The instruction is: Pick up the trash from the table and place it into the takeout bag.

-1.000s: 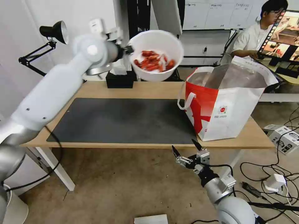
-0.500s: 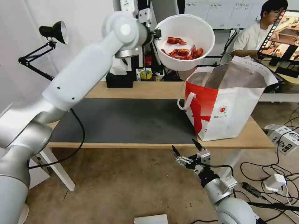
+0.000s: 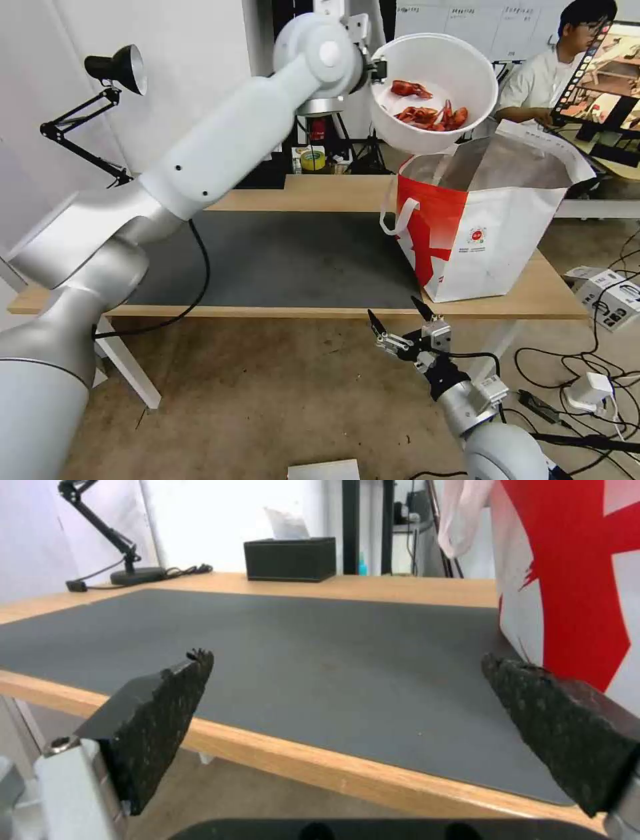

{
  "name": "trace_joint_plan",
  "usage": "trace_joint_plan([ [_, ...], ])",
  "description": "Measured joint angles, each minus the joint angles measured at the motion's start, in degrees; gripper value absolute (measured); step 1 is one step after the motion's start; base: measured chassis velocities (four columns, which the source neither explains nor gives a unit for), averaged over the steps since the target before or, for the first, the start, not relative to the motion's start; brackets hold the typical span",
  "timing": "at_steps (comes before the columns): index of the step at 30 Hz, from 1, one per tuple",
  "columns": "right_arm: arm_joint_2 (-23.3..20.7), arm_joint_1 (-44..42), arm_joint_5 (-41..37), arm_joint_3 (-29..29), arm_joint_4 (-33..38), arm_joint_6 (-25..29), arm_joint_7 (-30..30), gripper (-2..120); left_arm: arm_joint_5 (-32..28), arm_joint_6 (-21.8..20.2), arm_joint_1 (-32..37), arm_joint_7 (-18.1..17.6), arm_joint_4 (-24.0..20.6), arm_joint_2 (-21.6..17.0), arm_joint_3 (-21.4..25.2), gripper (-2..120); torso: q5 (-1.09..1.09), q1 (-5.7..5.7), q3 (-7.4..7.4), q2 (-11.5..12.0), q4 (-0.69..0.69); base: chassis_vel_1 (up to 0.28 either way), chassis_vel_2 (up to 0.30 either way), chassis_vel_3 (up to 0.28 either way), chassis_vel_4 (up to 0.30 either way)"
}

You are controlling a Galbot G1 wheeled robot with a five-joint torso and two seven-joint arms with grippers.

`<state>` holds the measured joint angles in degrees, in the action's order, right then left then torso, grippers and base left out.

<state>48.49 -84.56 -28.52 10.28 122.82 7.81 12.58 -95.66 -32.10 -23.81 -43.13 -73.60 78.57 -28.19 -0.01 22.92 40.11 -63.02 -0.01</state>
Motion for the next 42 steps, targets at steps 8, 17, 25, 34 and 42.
trace_joint_plan([
  [8, -0.21, -0.69, -0.01, 0.60, 0.13, 0.00, 0.00, 100, 0.38, 0.80, -1.65, -1.50, 2.68, 4.50, -2.37, 0, 0.00, 0.00, 0.00, 0.00, 0.00, 0.000, 0.000, 0.000, 0.000],
  [17, -0.47, -1.24, -0.02, 1.23, 0.87, -0.01, 0.00, 100, 8.64, 4.17, -1.04, 0.35, 5.84, 8.45, -5.94, 0, 0.00, 0.00, 0.00, 0.00, -0.01, 0.000, 0.000, 0.000, 0.000],
  [25, -0.63, -2.00, -0.11, 1.90, 1.37, 0.01, -0.04, 100, 17.12, 9.01, 0.91, 2.85, 3.67, 6.44, -10.50, 0, 0.00, 0.00, 0.00, 0.00, 0.00, 0.000, 0.000, 0.000, 0.000],
  [34, -0.28, -2.12, -0.03, 1.75, 1.36, 0.03, -0.08, 100, 24.49, 10.76, 1.87, 7.63, -0.35, 2.87, -15.54, 0, 0.01, 0.00, 0.00, -0.01, 0.01, 0.000, 0.000, 0.000, 0.000],
  [42, -0.22, -2.21, 0.00, 1.81, 1.14, 0.07, -0.08, 100, 24.48, 10.79, 3.15, 9.22, -3.32, 1.56, -17.71, 0, 0.01, 0.00, 0.00, -0.01, -0.01, 0.000, 0.000, 0.000, 0.000],
])
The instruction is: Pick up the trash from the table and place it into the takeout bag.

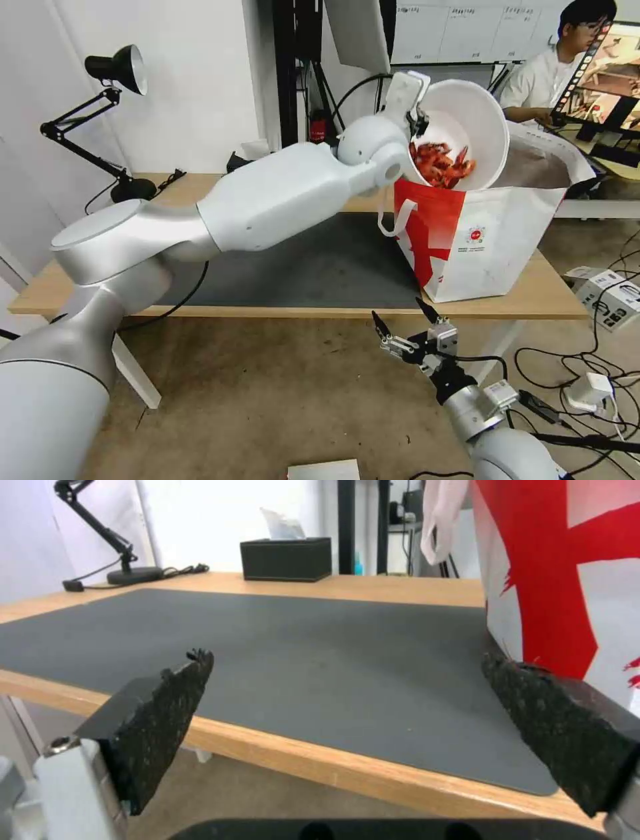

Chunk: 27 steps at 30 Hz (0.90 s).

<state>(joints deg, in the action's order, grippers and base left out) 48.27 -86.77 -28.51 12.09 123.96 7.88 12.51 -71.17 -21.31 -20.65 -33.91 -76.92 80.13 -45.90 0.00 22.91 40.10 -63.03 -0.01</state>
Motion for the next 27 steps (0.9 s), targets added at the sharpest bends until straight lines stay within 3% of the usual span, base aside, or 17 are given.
trace_joint_plan([
  [8, 0.11, 0.27, 0.00, 0.00, -0.28, 0.01, 0.09, 100, -0.86, -0.43, 0.18, 0.85, -1.29, -0.87, -1.31, 1, 0.00, 0.00, 0.00, 0.00, 0.01, 0.000, 0.000, 0.000, 0.000],
  [10, 0.24, 0.44, 0.00, -0.05, -0.66, 0.04, 0.12, 100, -1.82, -1.32, 0.19, 0.62, -1.71, -0.90, -1.28, 14, 0.00, 0.00, 0.00, 0.00, 0.01, 0.000, 0.000, 0.000, 0.000],
  [14, 0.49, 0.58, 0.00, -0.21, -0.82, 0.05, 0.13, 100, -2.31, -1.64, -0.14, 0.53, -1.72, -0.89, -0.82, 23, 0.00, 0.00, 0.00, 0.00, 0.00, 0.000, 0.000, 0.000, 0.000],
  [16, 0.53, 0.34, 0.05, -0.30, -0.79, 0.07, 0.14, 100, -3.38, -1.79, -0.28, 0.21, -1.71, -0.97, 0.26, 36, 0.00, -0.01, 0.00, 0.00, 0.01, 0.000, 0.000, 0.000, 0.000],
  [21, 0.39, 0.24, 0.08, -0.30, -0.68, 0.10, 0.17, 100, -4.46, -1.81, -0.28, 0.10, -2.16, -1.30, 1.09, 50, 0.00, 0.00, 0.00, 0.00, 0.01, 0.000, 0.000, 0.000, 0.000],
  [27, 0.26, 0.35, 0.08, -0.28, -0.71, 0.10, 0.29, 100, -5.11, -1.76, 0.19, -1.00, -3.58, -2.28, 1.84, 73, 0.00, 0.00, 0.00, 0.00, 0.01, 0.000, 0.000, 0.000, 0.000],
])
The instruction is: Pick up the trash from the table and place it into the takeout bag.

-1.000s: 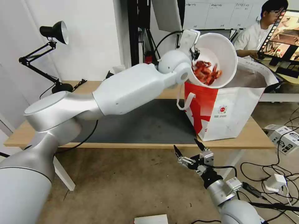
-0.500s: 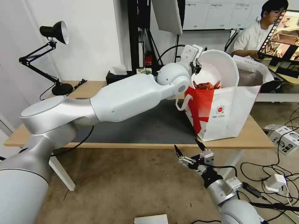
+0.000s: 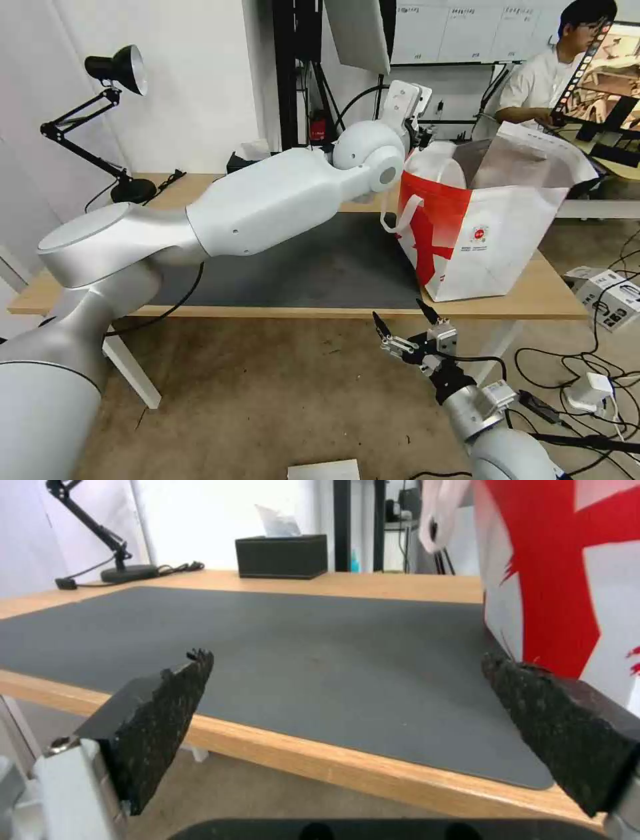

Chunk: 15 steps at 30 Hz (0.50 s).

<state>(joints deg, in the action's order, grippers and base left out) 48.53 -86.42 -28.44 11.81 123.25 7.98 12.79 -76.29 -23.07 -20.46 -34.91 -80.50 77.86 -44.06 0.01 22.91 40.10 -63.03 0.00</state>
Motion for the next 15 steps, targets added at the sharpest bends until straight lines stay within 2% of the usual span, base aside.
trace_joint_plan([
  [1, -0.02, 0.04, 0.00, 0.01, -0.02, 0.00, 0.01, 100, -0.01, 0.04, 0.08, -0.10, -0.38, -0.37, 0.10, 78, 0.00, 0.00, 0.00, 0.00, 0.00, 0.000, 0.000, 0.000, 0.000],
  [2, -0.02, 0.04, 0.00, 0.01, -0.02, 0.00, 0.01, 100, -0.01, 0.04, 0.08, -0.10, -0.38, -0.37, 0.10, 78, 0.00, 0.00, 0.00, 0.00, 0.00, 0.000, 0.000, 0.000, 0.000],
  [5, -0.15, 0.24, -0.02, 0.06, -0.09, 0.00, 0.09, 100, 0.24, 1.44, 1.46, -0.19, -3.07, -4.09, 0.94, 95, -0.01, 0.00, 0.00, 0.00, 0.00, 0.000, 0.000, 0.000, 0.000],
  [7, -0.16, 0.25, -0.02, 0.09, -0.09, -0.01, 0.11, 100, 0.52, 1.82, 1.92, -0.20, -3.49, -4.98, 1.16, 97, 0.00, 0.00, 0.00, 0.00, 0.00, 0.000, 0.000, 0.000, 0.000],
  [9, -0.17, 0.23, -0.04, 0.12, -0.09, -0.02, 0.15, 100, 1.35, 3.17, 3.82, -0.15, -5.41, -8.19, 2.06, 99, 0.00, 0.00, 0.00, 0.01, 0.01, 0.000, 0.000, 0.000, 0.000],
  [10, -0.17, 0.23, -0.04, 0.12, -0.09, -0.02, 0.15, 100, 1.35, 3.17, 3.82, -0.15, -5.41, -8.19, 2.06, 99, 0.00, 0.00, 0.00, 0.01, 0.01, 0.000, 0.000, 0.000, 0.000],
  [12, -0.24, 0.20, -0.07, 0.13, -0.06, -0.03, 0.17, 100, 2.46, 4.22, 5.90, -0.12, -7.50, -11.37, 3.13, 100, 0.01, 0.01, 0.00, 0.01, 0.00, 0.000, 0.000, 0.000, 0.000],
  [13, -0.24, 0.20, -0.07, 0.13, -0.06, -0.03, 0.17, 100, 2.46, 4.22, 5.90, -0.12, -7.50, -11.37, 3.13, 100, 0.01, 0.01, 0.00, 0.01, 0.00, 0.000, 0.000, 0.000, 0.000],
  [15, -0.34, 0.24, -0.14, 0.14, 0.02, -0.07, 0.17, 100, 3.63, 5.07, 7.95, 0.31, -9.80, -14.98, 4.08, 100, 0.01, 0.01, 0.00, 0.01, -0.01, 0.000, 0.000, 0.000, 0.000],
])
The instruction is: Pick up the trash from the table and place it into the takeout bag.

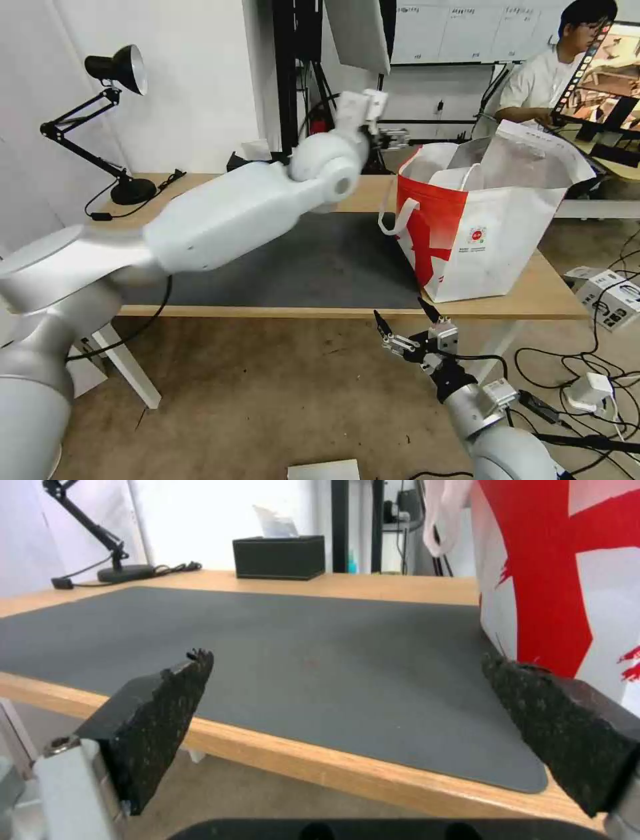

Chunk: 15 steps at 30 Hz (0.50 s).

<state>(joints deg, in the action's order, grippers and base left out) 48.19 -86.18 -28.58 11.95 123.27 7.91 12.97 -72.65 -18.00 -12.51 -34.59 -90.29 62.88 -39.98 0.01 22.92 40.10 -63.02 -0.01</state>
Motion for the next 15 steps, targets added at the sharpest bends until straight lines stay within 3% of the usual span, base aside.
trace_joint_plan([
  [2, -0.12, 0.14, -0.08, -0.02, 0.05, -0.04, 0.01, 100, 1.28, 0.77, 2.83, 1.10, -2.94, -4.79, 1.52, 100, 0.01, 0.00, 0.00, 0.00, 0.00, 0.000, 0.000, 0.000, 0.000],
  [3, -0.12, 0.14, -0.08, -0.02, 0.05, -0.04, 0.01, 100, 1.28, 0.77, 2.83, 1.10, -2.94, -4.79, 1.52, 100, 0.01, 0.00, 0.00, 0.00, 0.00, 0.000, 0.000, 0.000, 0.000],
  [5, -0.14, 0.25, -0.11, -0.06, 0.07, -0.06, 0.02, 100, 2.40, 2.15, 7.33, 2.19, -6.16, -10.37, 4.38, 100, 0.01, 0.00, 0.00, -0.01, 0.04, 0.000, 0.000, 0.000, 0.000],
  [6, -0.14, 0.25, -0.11, -0.06, 0.07, -0.06, 0.02, 100, 2.40, 2.15, 7.33, 2.19, -6.16, -10.37, 4.38, 100, 0.01, 0.00, 0.00, -0.01, 0.04, 0.000, 0.000, 0.000, 0.000],
  [9, -0.13, 0.51, -0.13, -0.19, 0.09, -0.09, 0.02, 100, 4.14, 3.61, 16.50, 4.10, -10.21, -16.75, 10.35, 100, 0.02, 0.00, 0.00, 0.00, 0.02, 0.000, 0.000, 0.000, 0.000],
  [10, -0.13, 0.51, -0.13, -0.19, 0.09, -0.09, 0.02, 100, 4.14, 3.61, 16.50, 4.10, -10.21, -16.75, 10.35, 100, 0.02, 0.00, 0.00, 0.00, 0.02, 0.000, 0.000, 0.000, 0.000],
  [12, -0.29, 1.08, -0.15, -0.65, 0.07, -0.11, 0.03, 100, 6.16, 4.19, 23.82, 5.66, -12.33, -20.50, 16.10, 100, 0.03, 0.00, 0.00, 0.00, 0.01, 0.000, 0.000, 0.000, 0.000],
  [15, -0.56, 1.95, -0.20, -1.23, -0.05, -0.16, 0.04, 100, 7.58, 4.76, 28.97, 6.58, -14.10, -22.73, 20.77, 100, -0.01, -0.01, 0.00, -0.01, 0.02, 0.000, 0.000, 0.000, 0.000],
])
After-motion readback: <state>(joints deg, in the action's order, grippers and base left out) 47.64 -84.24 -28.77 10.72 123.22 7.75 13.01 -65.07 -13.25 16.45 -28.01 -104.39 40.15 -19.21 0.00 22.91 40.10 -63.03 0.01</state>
